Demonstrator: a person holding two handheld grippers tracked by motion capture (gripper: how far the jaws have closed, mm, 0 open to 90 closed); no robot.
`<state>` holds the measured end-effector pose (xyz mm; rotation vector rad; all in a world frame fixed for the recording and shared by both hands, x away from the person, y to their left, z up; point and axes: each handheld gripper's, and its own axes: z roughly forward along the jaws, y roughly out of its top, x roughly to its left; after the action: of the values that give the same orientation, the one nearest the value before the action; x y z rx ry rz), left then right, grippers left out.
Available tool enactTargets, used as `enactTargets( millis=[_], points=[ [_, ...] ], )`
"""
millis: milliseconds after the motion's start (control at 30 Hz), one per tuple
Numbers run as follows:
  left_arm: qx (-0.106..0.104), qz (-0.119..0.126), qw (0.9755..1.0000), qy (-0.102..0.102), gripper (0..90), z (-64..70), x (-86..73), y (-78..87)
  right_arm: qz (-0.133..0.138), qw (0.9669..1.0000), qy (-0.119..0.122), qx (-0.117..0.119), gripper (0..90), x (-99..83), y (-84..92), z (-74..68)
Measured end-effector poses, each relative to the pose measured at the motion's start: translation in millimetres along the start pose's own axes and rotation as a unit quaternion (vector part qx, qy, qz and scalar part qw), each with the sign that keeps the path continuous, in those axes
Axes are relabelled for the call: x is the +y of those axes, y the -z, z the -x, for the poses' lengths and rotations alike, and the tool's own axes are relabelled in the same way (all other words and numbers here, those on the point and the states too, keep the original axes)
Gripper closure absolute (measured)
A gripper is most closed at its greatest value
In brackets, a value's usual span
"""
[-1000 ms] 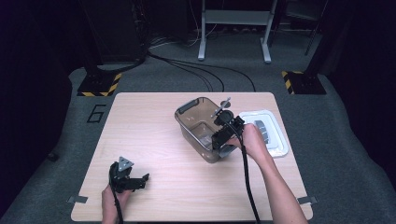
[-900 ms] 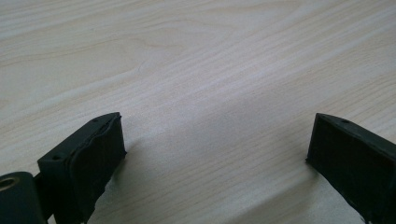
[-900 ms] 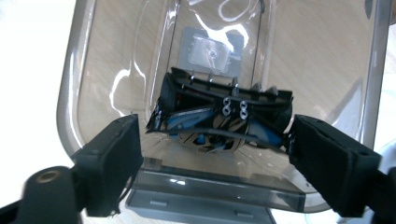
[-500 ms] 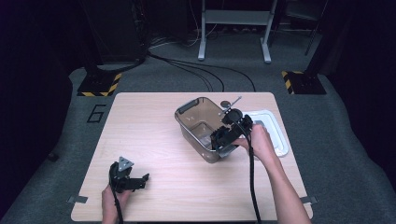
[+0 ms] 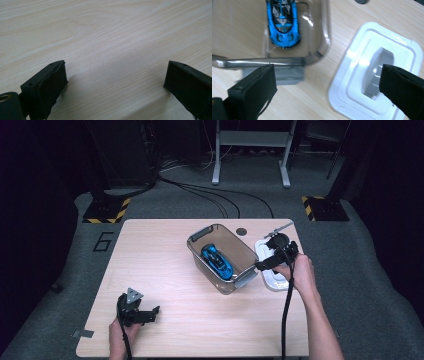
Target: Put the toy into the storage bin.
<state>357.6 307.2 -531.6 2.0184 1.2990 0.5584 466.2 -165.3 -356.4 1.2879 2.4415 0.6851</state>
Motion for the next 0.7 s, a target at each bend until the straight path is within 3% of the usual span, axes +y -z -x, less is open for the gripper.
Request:
enactTargets(
  millis=[167, 567, 700],
  points=[
    [0.000, -0.001, 1.0000, 0.000, 4.1, 0.0, 0.1, 0.2, -0.003, 0.9992, -0.028, -0.030, 0.6, -13.4, -11.3, 23.1],
    [0.000, 0.000, 1.0000, 0.000, 4.2, -0.1, 0.0, 0.0, -0.023, 0.9930, -0.105, -0.050, 2.4, -42.1, -64.8, 70.2],
    [0.000, 0.000, 1.0000, 0.000, 4.2, -0.2, 0.0, 0.0, -0.025, 0.9905, -0.125, -0.053, 3.3, -48.0, -80.0, 79.4]
  ],
)
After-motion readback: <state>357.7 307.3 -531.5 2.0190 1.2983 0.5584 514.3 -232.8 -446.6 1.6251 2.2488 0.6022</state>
